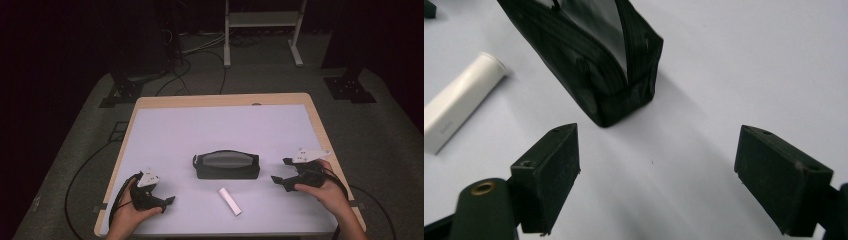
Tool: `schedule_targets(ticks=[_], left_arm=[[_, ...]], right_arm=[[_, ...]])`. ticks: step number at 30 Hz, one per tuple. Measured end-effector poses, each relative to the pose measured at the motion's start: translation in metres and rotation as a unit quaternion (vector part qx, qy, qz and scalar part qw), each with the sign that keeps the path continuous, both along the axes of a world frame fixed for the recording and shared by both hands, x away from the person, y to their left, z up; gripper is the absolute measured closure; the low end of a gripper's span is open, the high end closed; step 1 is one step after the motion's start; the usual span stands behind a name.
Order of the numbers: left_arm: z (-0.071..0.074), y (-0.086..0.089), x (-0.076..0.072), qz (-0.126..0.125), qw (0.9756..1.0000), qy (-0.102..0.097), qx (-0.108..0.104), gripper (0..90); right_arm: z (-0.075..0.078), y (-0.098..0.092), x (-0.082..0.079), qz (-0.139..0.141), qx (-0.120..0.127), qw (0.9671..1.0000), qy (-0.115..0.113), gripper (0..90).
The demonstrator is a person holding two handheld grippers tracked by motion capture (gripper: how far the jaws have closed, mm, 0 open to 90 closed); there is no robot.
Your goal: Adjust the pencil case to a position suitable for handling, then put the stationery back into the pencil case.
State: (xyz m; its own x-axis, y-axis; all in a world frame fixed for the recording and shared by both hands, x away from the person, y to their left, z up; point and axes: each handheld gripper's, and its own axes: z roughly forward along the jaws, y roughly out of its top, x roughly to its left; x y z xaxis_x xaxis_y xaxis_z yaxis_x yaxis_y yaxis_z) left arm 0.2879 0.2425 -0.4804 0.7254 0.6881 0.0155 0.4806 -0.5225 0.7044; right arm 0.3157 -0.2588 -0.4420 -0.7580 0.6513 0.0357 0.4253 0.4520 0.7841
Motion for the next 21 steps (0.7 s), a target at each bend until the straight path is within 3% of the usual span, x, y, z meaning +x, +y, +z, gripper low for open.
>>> schedule_targets(ticks=[4,10,21], left_arm=[[0.0,0.0,0.0,0.0,1.0,0.0,0.0,0.0],[0.0,0.0,0.0,0.0,1.0,0.0,0.0,0.0],[0.0,0.0,0.0,0.0,1.0,0.0,0.0,0.0]], right_arm=[[-0.005,-0.003,-0.004,-0.01,-0.006,0.9999,0.003,17.4],[-0.011,-0.006,-0.015,-0.019,0.006,0.9997,0.017,18.0],[-0.015,0.011,-0.032,0.0,0.016,0.9997,0.02,19.4]])
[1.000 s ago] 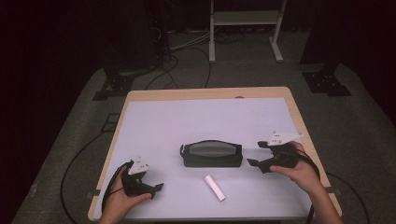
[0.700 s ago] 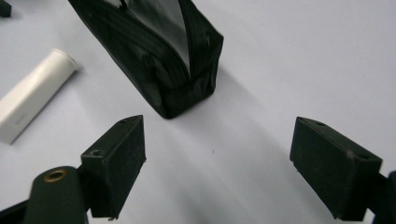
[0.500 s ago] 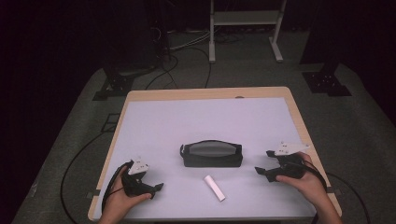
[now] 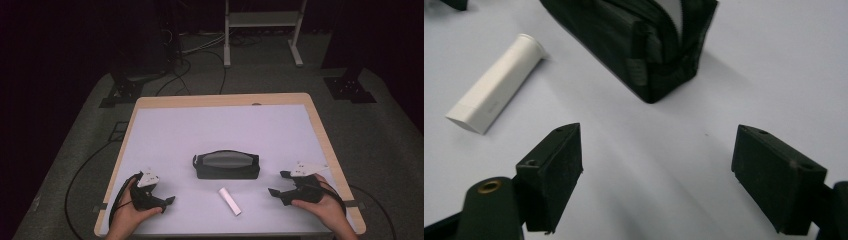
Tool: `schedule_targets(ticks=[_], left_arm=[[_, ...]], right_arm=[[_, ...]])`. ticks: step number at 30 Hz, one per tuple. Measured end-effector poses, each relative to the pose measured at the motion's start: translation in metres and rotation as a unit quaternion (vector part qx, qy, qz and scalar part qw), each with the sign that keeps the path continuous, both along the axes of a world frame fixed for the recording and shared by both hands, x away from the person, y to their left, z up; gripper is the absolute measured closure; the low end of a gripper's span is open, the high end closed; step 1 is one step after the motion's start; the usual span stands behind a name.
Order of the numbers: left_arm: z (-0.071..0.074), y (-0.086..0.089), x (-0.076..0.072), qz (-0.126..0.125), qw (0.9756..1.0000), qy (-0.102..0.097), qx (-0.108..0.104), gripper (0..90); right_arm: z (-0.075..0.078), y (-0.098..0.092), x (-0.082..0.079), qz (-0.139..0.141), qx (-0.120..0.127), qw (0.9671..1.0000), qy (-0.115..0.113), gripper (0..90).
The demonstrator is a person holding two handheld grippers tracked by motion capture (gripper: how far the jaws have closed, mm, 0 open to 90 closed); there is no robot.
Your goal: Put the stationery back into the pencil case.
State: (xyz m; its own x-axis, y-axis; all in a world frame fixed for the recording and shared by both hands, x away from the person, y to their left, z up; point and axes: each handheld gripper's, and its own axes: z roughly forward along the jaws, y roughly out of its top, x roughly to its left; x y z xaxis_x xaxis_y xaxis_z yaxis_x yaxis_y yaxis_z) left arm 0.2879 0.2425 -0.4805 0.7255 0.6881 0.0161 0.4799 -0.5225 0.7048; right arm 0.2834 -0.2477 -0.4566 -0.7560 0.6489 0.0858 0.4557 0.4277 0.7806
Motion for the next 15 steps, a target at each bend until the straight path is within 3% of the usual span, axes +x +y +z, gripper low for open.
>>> schedule_targets(ticks=[9,15], left_arm=[[0.0,0.0,0.0,0.0,1.0,0.0,0.0,0.0],[0.0,0.0,0.0,0.0,1.0,0.0,0.0,0.0]], right_arm=[[0.0,0.028,-0.009,0.042,0.004,0.9991,0.004,19.2],[0.002,0.039,-0.012,0.054,0.007,0.9985,0.001,19.3]])
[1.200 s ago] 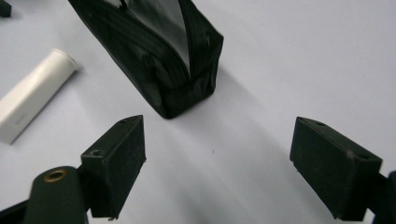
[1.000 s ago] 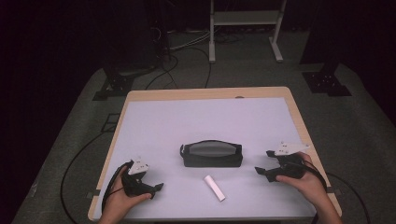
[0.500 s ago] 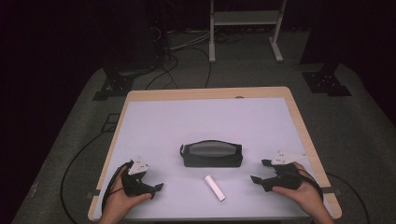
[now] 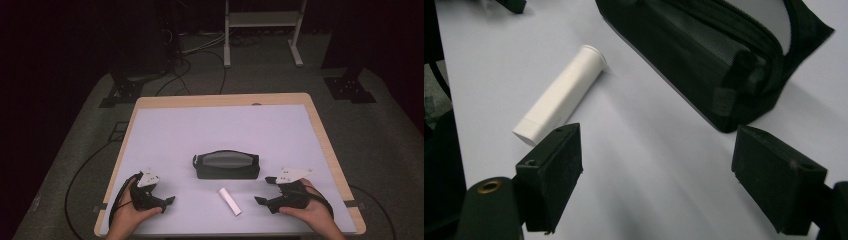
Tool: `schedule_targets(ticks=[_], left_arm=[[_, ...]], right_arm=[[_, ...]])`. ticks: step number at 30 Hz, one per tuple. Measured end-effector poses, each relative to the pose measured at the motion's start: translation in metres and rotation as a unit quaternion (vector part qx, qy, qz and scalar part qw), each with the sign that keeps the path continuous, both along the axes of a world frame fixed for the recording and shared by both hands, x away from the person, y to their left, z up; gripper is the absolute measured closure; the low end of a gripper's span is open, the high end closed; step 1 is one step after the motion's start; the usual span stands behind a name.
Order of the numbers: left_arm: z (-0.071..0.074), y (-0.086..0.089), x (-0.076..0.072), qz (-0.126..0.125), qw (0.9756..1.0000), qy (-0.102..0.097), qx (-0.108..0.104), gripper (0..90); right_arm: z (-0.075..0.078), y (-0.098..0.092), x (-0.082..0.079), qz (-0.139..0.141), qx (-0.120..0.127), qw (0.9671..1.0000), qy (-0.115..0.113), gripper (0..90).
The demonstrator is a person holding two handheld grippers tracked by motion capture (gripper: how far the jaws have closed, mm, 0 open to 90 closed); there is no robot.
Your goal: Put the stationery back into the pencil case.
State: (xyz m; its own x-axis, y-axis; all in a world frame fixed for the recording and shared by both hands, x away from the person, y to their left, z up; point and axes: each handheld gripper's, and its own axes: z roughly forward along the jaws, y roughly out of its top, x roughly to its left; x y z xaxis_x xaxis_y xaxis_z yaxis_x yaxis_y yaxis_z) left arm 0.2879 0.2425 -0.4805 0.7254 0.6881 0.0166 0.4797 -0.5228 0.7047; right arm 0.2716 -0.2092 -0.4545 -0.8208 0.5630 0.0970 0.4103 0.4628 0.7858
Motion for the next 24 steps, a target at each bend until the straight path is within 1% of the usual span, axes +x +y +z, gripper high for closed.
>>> schedule_targets(ticks=[7,8,11,12,14,15,20,24], left_arm=[[0.0,0.0,0.0,0.0,1.0,0.0,0.0,0.0],[0.0,0.0,0.0,0.0,1.0,0.0,0.0,0.0],[0.0,0.0,0.0,0.0,1.0,0.0,0.0,0.0],[0.0,0.0,0.0,0.0,1.0,0.001,0.0,0.0],[0.0,0.0,0.0,0.0,1.0,0.001,0.0,0.0],[0.0,0.0,0.0,0.0,1.0,0.0,0.0,0.0],[0.0,0.0,0.0,0.0,1.0,0.001,0.0,0.0],[0.0,0.0,0.0,0.0,1.0,0.001,0.0,0.0]], right_arm=[[0.004,0.015,-0.004,0.012,0.005,0.9999,-0.001,19.7],[0.004,0.02,-0.005,0.016,0.006,0.9998,-0.003,19.7],[0.005,0.024,-0.006,0.021,0.009,0.9997,-0.002,19.9],[0.006,0.029,-0.008,0.027,0.008,0.9996,-0.004,20.4],[0.005,0.031,-0.008,0.031,0.007,0.9995,-0.008,20.5],[0.006,0.035,-0.009,0.033,0.008,0.9994,-0.006,20.5],[0.006,0.047,-0.013,0.045,0.008,0.9989,-0.009,20.7],[0.006,0.057,-0.016,0.053,0.012,0.9985,-0.006,21.0]])
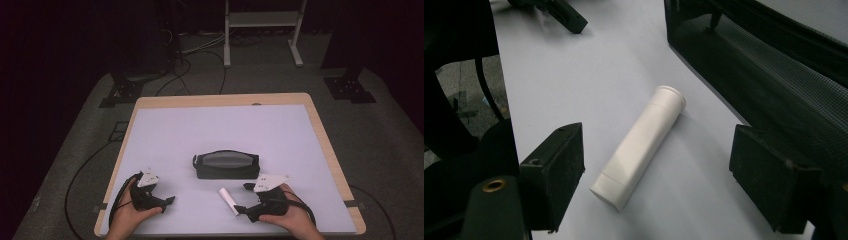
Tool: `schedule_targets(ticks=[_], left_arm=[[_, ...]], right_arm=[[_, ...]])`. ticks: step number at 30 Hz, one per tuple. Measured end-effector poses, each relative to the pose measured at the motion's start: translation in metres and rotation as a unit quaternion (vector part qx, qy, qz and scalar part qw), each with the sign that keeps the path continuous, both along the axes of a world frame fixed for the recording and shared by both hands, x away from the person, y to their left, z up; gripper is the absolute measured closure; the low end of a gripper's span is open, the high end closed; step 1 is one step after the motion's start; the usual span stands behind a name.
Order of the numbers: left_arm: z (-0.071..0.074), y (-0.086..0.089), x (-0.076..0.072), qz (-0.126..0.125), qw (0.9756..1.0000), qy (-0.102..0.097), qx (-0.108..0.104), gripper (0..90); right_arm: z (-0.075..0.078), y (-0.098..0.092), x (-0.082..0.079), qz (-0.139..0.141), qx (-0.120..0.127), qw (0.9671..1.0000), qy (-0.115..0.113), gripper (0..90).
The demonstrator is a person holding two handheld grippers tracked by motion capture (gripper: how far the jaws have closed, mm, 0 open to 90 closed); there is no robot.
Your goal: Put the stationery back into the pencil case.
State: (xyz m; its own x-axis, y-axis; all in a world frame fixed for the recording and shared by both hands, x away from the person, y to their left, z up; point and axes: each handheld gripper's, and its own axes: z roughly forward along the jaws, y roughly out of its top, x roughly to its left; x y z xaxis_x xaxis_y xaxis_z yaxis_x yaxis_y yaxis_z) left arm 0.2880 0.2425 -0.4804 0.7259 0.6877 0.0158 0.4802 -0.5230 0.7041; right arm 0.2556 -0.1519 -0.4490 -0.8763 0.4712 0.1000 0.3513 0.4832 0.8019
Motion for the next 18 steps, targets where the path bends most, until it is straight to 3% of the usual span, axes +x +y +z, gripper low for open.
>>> schedule_targets(ticks=[18], left_arm=[[0.0,0.0,0.0,0.0,1.0,-0.001,-0.001,0.0]], right_arm=[[-0.014,0.024,-0.002,0.006,-0.018,0.9998,-0.004,25.5]])
